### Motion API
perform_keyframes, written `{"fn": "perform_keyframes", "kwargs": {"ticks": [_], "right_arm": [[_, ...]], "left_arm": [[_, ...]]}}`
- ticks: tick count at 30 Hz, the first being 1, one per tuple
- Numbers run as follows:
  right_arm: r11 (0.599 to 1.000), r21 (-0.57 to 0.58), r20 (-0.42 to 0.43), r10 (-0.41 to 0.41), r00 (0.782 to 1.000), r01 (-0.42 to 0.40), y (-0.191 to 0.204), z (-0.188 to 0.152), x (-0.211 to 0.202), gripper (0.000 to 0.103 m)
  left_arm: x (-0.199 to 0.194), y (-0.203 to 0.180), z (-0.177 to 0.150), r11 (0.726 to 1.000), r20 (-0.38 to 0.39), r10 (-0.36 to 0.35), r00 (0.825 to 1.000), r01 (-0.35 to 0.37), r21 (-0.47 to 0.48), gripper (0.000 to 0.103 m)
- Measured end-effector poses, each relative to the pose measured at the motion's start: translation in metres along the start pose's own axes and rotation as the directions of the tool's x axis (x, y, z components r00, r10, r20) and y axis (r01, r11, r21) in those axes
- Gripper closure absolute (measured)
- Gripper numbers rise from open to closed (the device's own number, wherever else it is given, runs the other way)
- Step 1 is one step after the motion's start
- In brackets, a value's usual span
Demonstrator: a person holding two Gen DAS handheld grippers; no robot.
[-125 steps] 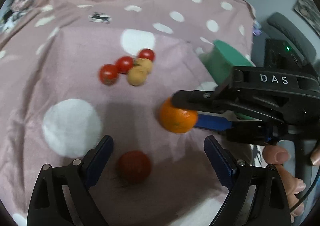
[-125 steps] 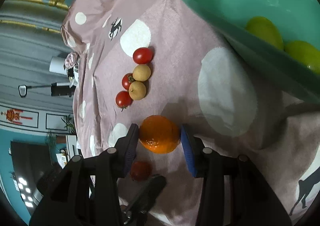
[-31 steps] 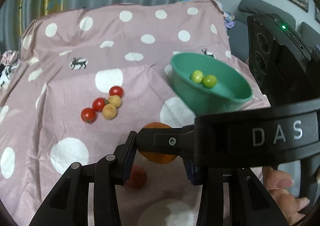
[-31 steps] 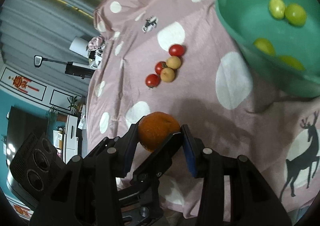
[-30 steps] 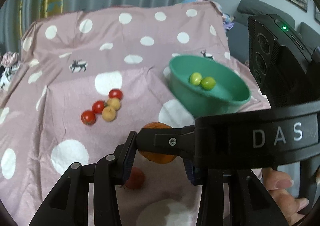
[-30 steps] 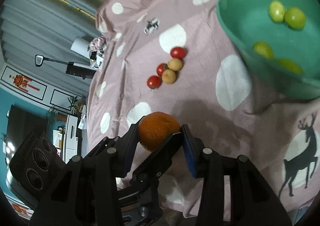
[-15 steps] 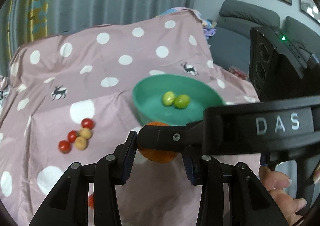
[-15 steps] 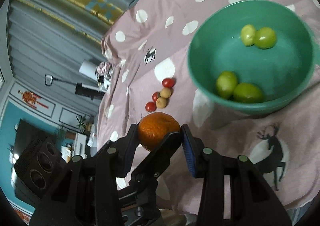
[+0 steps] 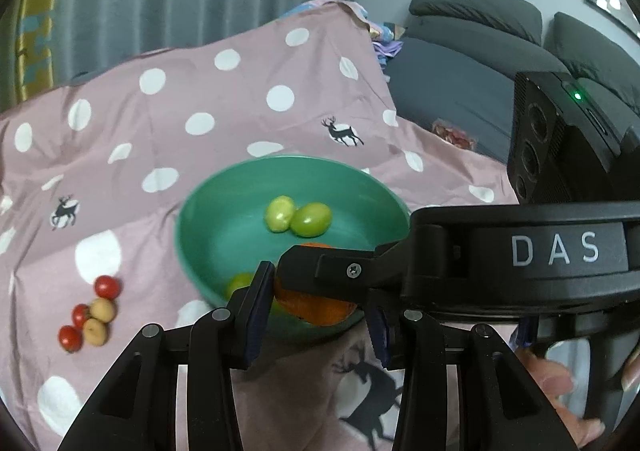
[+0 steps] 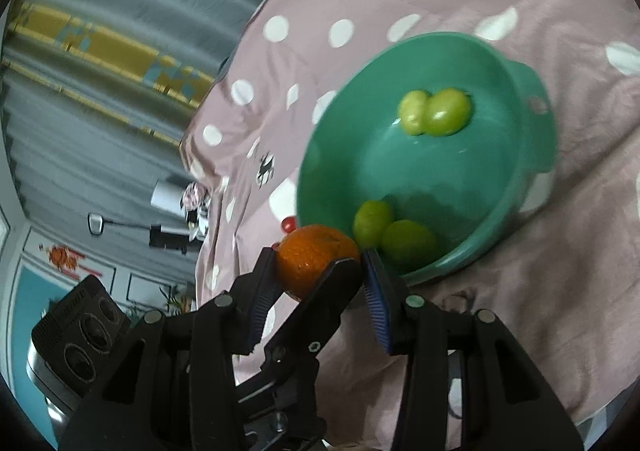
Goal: Organize fruits
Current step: 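Lower the held tangerine into the green bowl with the right tool, then open the right tool to release the tangerine in the bowl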
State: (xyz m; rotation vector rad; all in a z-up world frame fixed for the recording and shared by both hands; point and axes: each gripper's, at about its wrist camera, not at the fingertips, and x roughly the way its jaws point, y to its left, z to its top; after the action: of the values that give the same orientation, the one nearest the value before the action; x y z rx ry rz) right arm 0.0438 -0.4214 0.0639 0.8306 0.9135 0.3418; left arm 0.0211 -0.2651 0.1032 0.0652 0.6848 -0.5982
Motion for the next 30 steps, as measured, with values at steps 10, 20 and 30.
{"fn": "perform_keyframes", "kwargs": {"ticks": [10,20,30], "right_arm": [[0.996,0.092,0.056,-0.002,0.998,-0.003,-0.018,0.005,-0.007,0.057],[0.977,0.193,0.123,0.065,0.99,-0.088,-0.031,0.009,-0.026,0.032],[0.991,0.12,0.12,0.043,0.992,-0.058,0.003,-0.005,-0.025,0.004]], "left_arm": [[0.018,0.001,0.003,0.996,-0.028,-0.038,0.999,0.035,-0.083,0.06],[0.01,0.028,-0.002,0.981,-0.04,0.035,0.999,-0.042,-0.188,0.02],[-0.046,0.063,-0.024,0.98,-0.105,0.06,0.993,-0.079,-0.185,0.002]]}}
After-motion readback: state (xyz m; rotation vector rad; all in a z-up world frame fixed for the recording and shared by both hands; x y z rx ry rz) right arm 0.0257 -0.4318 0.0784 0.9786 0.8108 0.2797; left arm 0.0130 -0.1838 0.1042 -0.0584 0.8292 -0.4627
